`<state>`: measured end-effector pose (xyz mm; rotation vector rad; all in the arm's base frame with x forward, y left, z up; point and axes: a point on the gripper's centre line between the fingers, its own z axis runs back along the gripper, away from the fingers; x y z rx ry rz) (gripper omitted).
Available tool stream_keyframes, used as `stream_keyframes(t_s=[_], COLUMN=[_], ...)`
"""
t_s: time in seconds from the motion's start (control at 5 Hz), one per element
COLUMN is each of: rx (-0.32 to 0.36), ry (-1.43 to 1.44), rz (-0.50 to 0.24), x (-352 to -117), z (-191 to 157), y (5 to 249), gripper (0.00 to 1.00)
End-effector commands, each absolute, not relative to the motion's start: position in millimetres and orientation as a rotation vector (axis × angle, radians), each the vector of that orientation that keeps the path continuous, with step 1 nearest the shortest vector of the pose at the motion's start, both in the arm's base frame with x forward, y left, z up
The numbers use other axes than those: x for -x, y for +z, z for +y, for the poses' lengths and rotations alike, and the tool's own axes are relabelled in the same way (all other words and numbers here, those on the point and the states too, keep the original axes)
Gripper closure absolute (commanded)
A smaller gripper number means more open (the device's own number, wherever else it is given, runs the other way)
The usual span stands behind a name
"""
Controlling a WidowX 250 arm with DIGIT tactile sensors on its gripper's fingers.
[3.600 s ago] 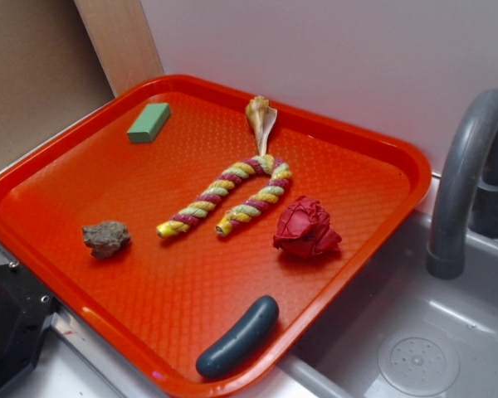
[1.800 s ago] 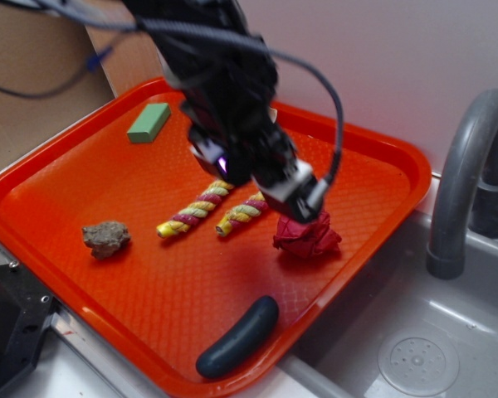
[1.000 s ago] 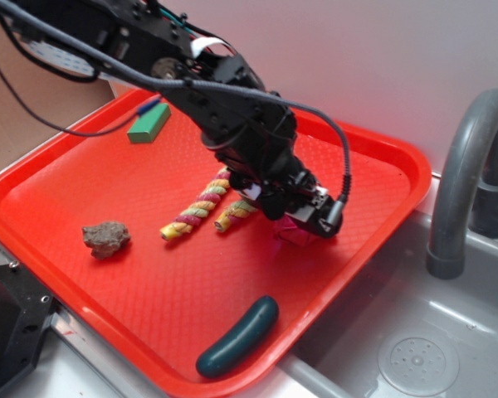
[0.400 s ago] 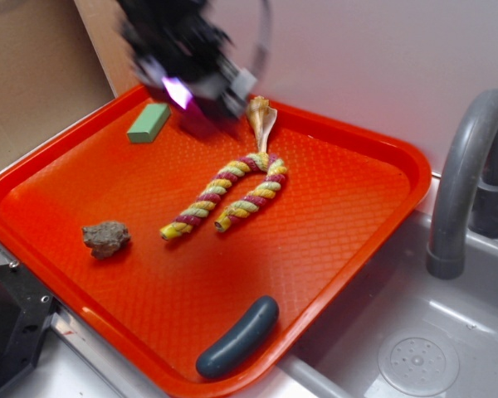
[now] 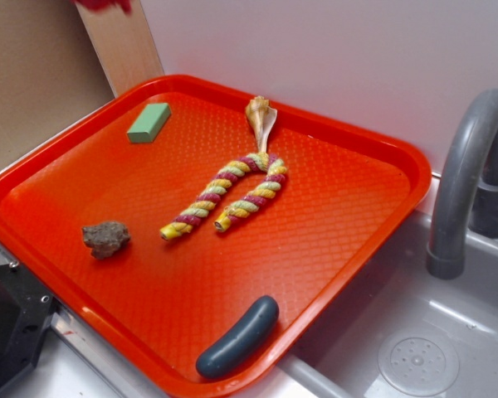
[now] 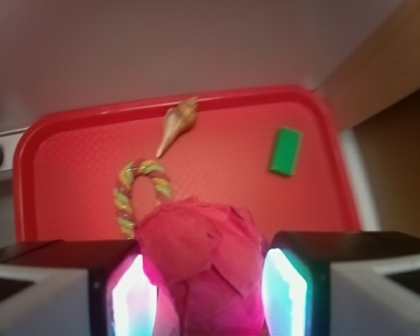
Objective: Grab the red paper.
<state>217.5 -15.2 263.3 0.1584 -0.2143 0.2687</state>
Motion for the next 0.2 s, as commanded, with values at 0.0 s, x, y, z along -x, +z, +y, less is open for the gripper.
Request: stream_keyframes(t_s=[0.0], rx=[-0.124], ry=[0.134], rz=[-0.205], x=[-219.3], z=[-24.3], y=[282.4], gripper=[0.29])
